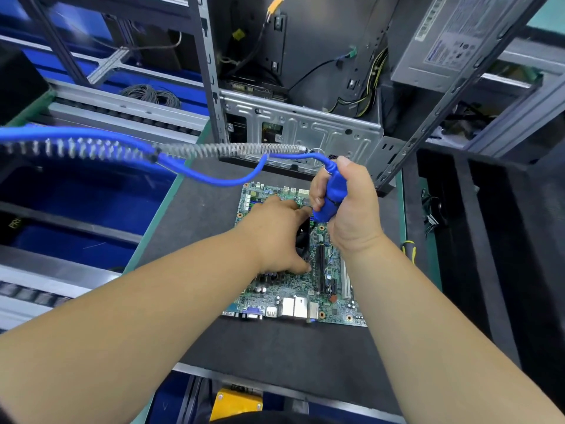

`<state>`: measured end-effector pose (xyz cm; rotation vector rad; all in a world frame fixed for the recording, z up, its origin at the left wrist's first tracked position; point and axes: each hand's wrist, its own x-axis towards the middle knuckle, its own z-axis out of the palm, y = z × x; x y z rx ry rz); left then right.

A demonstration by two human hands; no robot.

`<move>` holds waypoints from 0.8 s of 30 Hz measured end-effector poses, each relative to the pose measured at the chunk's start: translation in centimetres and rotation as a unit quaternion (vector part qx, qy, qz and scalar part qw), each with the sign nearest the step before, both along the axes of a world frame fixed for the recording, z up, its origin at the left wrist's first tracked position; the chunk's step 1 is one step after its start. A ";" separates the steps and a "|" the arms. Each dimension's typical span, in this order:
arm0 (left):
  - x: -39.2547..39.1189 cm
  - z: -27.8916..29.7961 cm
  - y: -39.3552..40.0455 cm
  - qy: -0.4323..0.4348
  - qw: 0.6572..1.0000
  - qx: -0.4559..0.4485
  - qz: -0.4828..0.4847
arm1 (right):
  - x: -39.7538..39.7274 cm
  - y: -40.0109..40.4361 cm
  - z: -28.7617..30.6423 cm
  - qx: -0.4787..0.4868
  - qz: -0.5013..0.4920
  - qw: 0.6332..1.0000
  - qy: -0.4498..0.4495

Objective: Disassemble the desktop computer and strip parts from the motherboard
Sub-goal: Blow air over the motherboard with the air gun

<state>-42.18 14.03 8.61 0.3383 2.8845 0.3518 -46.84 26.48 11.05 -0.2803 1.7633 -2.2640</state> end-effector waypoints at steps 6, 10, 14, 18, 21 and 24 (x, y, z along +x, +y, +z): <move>0.3 -0.7 -0.3 0.021 1.000 0.007 -0.008 | -0.4 0.1 0.0 -0.019 -0.010 1.000 -0.012; 1.2 -1.2 -0.4 0.059 0.998 0.033 0.003 | 0.2 -0.2 0.2 0.000 0.009 1.000 0.010; 1.8 -1.5 -0.7 0.085 0.995 0.049 0.009 | 1.2 0.2 0.9 -0.058 0.027 0.998 0.010; 1.8 -1.7 -0.6 0.091 0.994 0.054 0.014 | 2.2 1.1 1.7 -0.100 0.034 0.994 -0.021; 2.2 -2.1 -0.4 0.111 0.993 0.044 0.013 | 3.3 1.7 1.8 -0.074 0.042 0.996 -0.038; 2.8 -2.3 -0.2 0.114 0.993 0.006 0.014 | 4.1 2.2 1.6 -0.058 0.041 0.996 -0.049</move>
